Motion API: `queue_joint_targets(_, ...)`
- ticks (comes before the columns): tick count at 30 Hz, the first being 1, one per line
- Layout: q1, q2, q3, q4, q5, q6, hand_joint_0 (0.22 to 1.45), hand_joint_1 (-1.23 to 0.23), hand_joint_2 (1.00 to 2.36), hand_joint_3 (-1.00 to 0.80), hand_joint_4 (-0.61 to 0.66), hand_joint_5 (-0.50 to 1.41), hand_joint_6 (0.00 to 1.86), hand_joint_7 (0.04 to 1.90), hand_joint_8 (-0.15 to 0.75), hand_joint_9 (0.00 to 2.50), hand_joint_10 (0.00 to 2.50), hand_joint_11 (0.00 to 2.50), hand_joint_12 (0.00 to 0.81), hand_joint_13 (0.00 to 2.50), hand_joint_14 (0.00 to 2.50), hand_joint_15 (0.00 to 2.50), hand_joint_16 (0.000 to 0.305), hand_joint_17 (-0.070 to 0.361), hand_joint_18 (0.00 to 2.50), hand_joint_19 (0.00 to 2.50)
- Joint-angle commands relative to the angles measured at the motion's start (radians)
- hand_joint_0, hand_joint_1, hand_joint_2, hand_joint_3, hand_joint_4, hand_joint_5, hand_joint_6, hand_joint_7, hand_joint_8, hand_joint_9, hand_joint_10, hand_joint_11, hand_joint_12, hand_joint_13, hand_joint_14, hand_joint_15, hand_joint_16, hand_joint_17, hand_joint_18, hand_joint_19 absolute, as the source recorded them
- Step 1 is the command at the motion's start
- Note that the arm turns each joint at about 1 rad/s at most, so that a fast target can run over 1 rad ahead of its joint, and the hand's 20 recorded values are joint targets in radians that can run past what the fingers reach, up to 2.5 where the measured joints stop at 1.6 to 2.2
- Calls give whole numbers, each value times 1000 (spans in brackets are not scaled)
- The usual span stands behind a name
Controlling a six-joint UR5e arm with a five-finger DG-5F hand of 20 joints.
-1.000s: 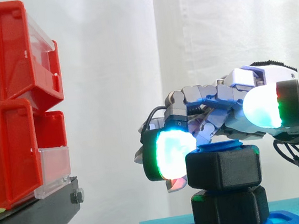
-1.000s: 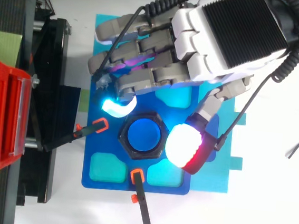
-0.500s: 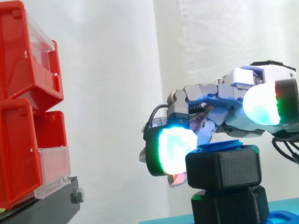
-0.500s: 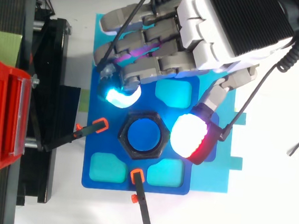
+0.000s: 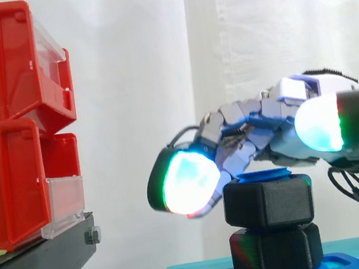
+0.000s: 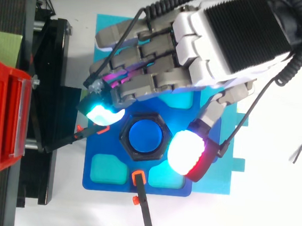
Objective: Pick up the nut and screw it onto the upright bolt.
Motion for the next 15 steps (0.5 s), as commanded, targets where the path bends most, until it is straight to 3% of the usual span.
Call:
queue_joint_targets(1, 14, 1, -15, 2, 27, -1, 489, -127, 1000, -500, 178, -103, 502, 699, 201, 708, 0, 0, 235, 507, 0, 0, 27, 61, 219, 3)
queue_joint_targets(10, 20, 1, -17, 5, 27, 2, 488, -114, 1000, -500, 239, -63, 504, 1047, 219, 720, 0, 0, 243, 511, 0, 0, 27, 61, 213, 0)
queue_joint_targets(15, 17, 1, -15, 5, 27, 2, 490, -110, 1000, -500, 212, -44, 504, 1260, 228, 743, 0, 0, 245, 522, 0, 0, 27, 62, 226, 0)
